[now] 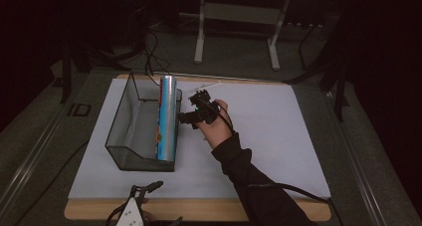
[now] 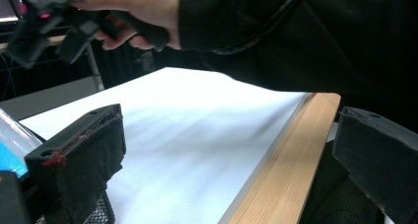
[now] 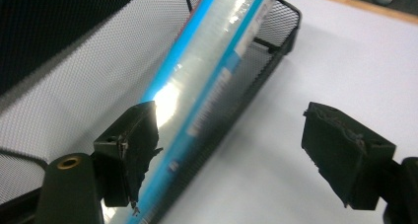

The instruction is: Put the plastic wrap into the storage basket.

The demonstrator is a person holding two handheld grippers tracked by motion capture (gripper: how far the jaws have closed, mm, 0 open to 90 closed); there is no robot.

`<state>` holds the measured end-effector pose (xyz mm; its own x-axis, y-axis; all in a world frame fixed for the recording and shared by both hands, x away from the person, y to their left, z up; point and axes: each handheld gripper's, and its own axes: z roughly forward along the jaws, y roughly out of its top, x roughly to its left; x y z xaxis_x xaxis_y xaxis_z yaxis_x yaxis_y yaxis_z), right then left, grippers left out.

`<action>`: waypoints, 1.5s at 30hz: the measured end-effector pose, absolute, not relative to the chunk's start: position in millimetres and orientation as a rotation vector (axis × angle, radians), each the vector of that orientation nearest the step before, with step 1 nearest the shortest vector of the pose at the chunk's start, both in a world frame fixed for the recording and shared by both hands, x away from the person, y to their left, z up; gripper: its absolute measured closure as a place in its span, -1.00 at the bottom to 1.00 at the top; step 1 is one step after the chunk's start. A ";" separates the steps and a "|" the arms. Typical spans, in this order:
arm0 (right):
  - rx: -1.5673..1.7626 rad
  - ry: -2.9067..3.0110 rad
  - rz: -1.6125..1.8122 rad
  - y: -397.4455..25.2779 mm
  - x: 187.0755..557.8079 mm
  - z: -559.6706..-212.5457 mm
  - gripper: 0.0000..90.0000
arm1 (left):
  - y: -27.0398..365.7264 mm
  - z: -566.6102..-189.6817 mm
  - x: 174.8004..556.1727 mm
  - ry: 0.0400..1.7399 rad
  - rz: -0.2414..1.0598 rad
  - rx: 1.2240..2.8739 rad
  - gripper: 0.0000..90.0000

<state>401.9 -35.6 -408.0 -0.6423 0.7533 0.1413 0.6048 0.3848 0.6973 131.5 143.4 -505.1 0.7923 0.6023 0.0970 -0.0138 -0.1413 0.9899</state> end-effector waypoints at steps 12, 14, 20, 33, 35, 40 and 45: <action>1.143 2.368 1.130 -95.1 396.9 -400.9 -0.61 | 142.5 -505.9 132.2 0.475 0.568 1.648 -1.00; 1.139 2.355 1.150 -105.8 394.7 -398.6 -0.61 | 142.6 -506.0 132.0 0.475 0.568 1.646 -1.00; 1.114 2.348 1.172 -131.9 384.2 -394.0 -0.64 | 142.2 -506.3 132.4 0.480 0.562 1.645 -1.00; 1.087 2.353 1.227 -182.7 343.8 -410.3 -0.69 | 140.8 -507.1 132.5 0.480 0.561 1.652 -1.00; 1.092 2.351 1.227 -189.9 338.7 -413.0 -0.69 | 140.5 -507.1 132.3 0.476 0.562 1.652 -1.00; 1.104 2.324 1.273 -210.0 329.6 -421.5 -0.69 | 139.4 -507.9 132.8 0.476 0.552 1.660 -1.00; 1.116 2.318 1.290 -221.2 321.4 -437.5 -0.68 | 139.0 -508.4 132.9 0.475 0.551 1.666 -1.00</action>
<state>321.4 -221.2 -437.5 -0.6698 0.7308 0.1314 0.4970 0.3098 0.8106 132.9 139.0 -508.4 0.8005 0.5922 0.0923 0.0041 -0.1594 0.9872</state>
